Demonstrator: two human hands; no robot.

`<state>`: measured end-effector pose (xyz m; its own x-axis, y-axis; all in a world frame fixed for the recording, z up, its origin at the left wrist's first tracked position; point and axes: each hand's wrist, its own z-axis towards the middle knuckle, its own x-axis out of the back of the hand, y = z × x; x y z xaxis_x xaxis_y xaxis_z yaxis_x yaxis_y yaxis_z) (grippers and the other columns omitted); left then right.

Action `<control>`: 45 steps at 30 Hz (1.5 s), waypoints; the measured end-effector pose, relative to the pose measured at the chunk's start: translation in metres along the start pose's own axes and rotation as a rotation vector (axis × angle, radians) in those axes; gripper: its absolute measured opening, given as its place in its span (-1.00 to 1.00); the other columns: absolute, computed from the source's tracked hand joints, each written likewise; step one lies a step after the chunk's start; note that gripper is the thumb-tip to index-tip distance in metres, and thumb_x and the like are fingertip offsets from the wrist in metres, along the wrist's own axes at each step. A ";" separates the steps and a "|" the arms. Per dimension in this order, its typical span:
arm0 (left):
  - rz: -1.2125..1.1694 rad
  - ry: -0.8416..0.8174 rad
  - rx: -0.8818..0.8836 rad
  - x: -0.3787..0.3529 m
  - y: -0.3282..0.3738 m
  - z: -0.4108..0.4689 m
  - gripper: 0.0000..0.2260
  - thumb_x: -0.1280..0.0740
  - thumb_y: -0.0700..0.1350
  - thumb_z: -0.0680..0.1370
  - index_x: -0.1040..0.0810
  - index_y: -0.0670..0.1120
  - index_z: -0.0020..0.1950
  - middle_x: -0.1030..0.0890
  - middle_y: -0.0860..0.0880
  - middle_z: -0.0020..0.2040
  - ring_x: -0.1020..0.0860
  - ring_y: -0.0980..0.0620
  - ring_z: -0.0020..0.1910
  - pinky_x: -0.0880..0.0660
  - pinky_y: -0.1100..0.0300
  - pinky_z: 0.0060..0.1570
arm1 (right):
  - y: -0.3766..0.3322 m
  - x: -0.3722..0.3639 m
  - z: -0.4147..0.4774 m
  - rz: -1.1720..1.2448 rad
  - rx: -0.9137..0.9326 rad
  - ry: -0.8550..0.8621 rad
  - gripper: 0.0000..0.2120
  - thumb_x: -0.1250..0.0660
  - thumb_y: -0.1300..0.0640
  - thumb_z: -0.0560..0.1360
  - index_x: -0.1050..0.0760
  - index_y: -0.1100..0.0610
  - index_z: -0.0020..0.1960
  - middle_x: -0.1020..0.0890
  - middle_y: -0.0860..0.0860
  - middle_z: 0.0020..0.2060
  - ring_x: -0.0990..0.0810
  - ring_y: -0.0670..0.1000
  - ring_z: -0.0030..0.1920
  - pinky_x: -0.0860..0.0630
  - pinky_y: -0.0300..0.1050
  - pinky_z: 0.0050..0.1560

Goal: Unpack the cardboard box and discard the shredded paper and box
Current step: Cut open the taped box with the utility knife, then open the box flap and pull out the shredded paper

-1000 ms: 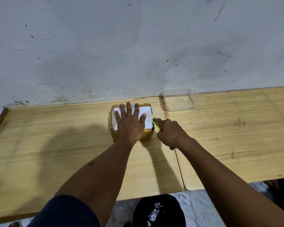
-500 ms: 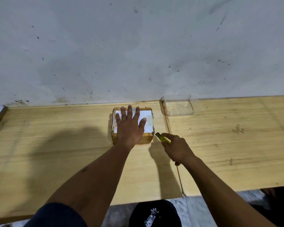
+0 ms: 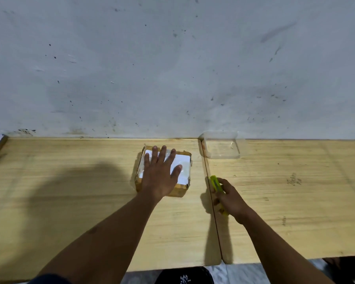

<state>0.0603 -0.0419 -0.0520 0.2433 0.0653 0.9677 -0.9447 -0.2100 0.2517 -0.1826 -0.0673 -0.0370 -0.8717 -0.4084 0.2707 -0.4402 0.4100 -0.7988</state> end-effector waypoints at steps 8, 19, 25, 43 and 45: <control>0.011 -0.160 0.095 0.009 0.032 -0.006 0.21 -0.02 0.67 0.19 0.23 -0.05 0.59 0.30 -0.16 0.58 0.41 -0.18 0.51 0.38 -0.29 0.41 | 0.025 0.017 0.025 -0.676 -0.039 0.361 -0.83 -0.27 -0.06 0.52 -0.60 -0.03 -0.10 -0.68 0.04 -0.13 -0.64 0.11 -0.10 -0.48 -0.13 -0.15; 0.015 -0.205 -0.293 0.017 -0.007 -0.021 0.12 -0.31 0.48 0.28 0.21 0.02 0.60 0.25 -0.05 0.60 0.36 -0.04 0.54 0.25 -0.26 0.48 | -0.053 -0.047 0.032 -0.363 0.566 0.095 -0.66 -0.35 0.10 0.56 -0.49 -0.05 0.32 -0.58 -0.11 0.13 -0.58 -0.06 0.02 -0.50 -0.19 -0.03; -0.038 0.040 -0.158 0.035 -0.097 -0.045 0.08 -0.22 0.57 0.26 -0.01 0.01 0.61 0.04 -0.09 0.61 0.09 -0.13 0.59 0.09 -0.35 0.46 | -0.039 -0.079 0.014 -0.738 0.728 0.119 -0.66 -0.24 -0.06 0.59 -0.49 -0.07 0.34 -0.59 -0.08 -0.01 -0.54 -0.01 0.03 -0.52 -0.05 -0.05; -1.357 -0.038 0.758 0.039 -0.079 -0.010 -0.50 -0.09 0.33 0.56 -0.62 -0.01 0.09 -0.70 -0.06 0.03 -0.67 -0.05 -0.04 -0.55 0.05 -0.03 | -0.072 -0.083 0.023 -0.669 0.526 0.003 0.01 -0.54 -0.08 0.21 -0.14 -0.08 0.56 -0.20 0.03 0.51 -0.24 0.09 0.48 -0.32 -0.04 0.36; -1.432 -0.045 0.734 0.038 -0.077 -0.009 -0.48 -0.06 0.34 0.57 -0.63 0.00 0.10 -0.71 -0.03 0.02 -0.68 -0.04 -0.02 -0.55 0.07 -0.03 | -0.071 -0.077 0.038 -0.570 0.560 -0.060 -0.10 -0.60 0.12 0.27 -0.26 -0.01 0.52 -0.37 0.06 0.39 -0.43 0.09 0.36 -0.38 -0.18 0.27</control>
<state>0.1408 -0.0145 -0.0345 0.8088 0.5849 -0.0603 0.3552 -0.4042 0.8429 -0.0762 -0.0962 -0.0219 -0.5254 -0.4813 0.7017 -0.6267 -0.3388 -0.7017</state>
